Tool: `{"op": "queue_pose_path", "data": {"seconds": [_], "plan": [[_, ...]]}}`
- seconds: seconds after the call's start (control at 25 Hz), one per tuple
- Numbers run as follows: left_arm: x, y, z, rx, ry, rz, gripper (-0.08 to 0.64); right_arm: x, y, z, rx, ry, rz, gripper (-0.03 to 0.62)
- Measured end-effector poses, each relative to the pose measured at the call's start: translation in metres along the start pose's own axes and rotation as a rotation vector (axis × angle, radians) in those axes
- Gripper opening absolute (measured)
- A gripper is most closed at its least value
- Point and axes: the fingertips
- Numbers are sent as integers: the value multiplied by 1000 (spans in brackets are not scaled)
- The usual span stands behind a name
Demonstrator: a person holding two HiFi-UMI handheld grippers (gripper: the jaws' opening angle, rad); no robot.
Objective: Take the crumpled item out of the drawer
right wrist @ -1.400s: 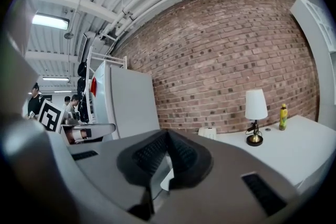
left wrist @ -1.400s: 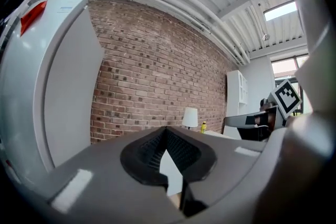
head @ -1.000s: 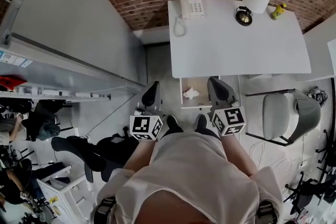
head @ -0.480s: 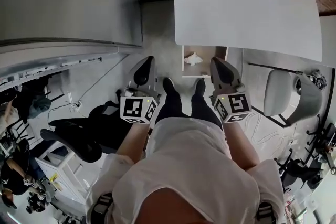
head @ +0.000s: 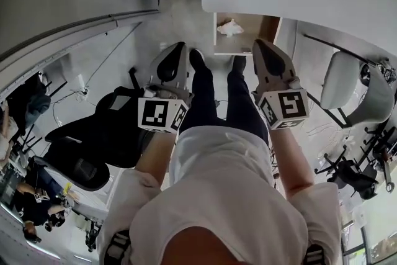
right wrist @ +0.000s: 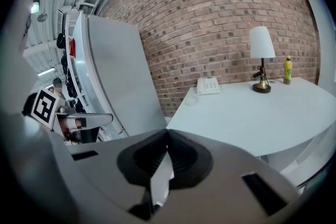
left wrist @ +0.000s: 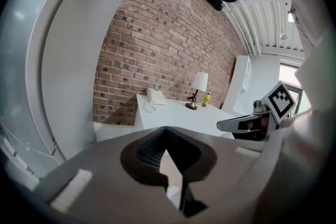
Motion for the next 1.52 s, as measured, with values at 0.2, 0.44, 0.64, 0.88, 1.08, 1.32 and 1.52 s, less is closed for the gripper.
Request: {"op": "queue_pose_path", "data": {"seconds": [0.2,0.44,0.64,0.88,1.08,1.32,1.52], "plan": [[17,-41,-15,0,7,-46,9,17,-47,12,15,-8,-40,8],[28,-93,-36,-16,37,-113,8,33,-105,4,52,18,-107,8],[35,-139,-46,-51,64,-173,8,44,-150,-6,92,44,-164,8],[47,-197,-60,-83,51,-254,8,65,-198,-12,100,67,-209,8],[52,-218,-67,-96,66,-283,8,73,-219,-16,101,93,-253,8],[54,-222,-67,-97,66,-294,8,85,-239,-16,152,110,-310,226],[59,-222,-68,-101,65,-296,8,109,-262,-9,144,116,-385,268]]}}
Point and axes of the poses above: the fingertips, and each gripper's own axes: x forward along the fingers, z to its right, y out of its top, and after that the axes turned 14 degrees about -x, right-handed
